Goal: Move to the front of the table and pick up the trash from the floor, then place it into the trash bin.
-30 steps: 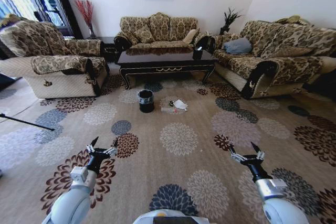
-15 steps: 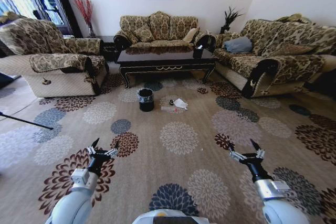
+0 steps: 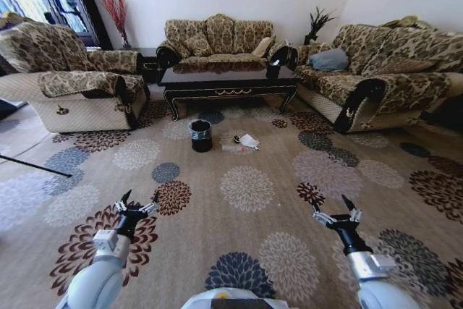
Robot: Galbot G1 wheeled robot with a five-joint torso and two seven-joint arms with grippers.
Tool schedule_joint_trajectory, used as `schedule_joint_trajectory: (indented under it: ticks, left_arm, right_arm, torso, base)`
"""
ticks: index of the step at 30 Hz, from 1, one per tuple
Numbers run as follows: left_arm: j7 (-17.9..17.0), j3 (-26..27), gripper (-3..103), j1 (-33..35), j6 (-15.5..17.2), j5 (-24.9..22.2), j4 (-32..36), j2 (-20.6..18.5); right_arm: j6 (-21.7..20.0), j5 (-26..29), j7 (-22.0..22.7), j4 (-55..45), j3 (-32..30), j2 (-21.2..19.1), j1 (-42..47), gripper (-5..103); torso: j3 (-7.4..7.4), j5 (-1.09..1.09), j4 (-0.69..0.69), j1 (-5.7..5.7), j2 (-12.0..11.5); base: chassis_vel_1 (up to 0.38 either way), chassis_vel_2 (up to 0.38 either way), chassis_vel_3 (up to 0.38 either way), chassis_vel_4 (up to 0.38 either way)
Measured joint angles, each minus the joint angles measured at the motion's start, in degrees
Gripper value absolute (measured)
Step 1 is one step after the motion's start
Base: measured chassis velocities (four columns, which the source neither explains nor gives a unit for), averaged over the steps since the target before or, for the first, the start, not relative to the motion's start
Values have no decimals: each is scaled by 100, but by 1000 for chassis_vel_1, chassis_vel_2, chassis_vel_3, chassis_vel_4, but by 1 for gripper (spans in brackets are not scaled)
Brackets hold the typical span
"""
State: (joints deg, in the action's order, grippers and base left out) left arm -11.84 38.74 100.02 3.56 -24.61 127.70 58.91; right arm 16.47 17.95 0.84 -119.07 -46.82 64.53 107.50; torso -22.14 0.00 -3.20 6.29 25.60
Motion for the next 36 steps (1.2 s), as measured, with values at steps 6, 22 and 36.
schedule_joint_trajectory:
  ticks: [6, 22, 36]
  left_arm:
    - [61, -221, 100, 123, 28, 248, 124, 189]
    - [-66, -136, 100, 53, 163, 294, 196, 212]
    - [-127, 5, 100, 288, 165, 130, 108, 470]
  right_arm:
    - [-56, 266, -44, 123, 240, -203, -143, 100]
    - [-45, 279, -69, 294, 204, -326, -336, 100]
    - [-82, 19, -65, -31, -154, 31, 58, 100]
  torso:
    - [90, 0, 2, -58, -148]
    - [342, 0, 2, -185, -526]
    - [554, -1, 3, -286, -839]
  base:
    - [0, 0, 0, 0]
    - [0, 0, 0, 0]
    - [0, 0, 0, 0]
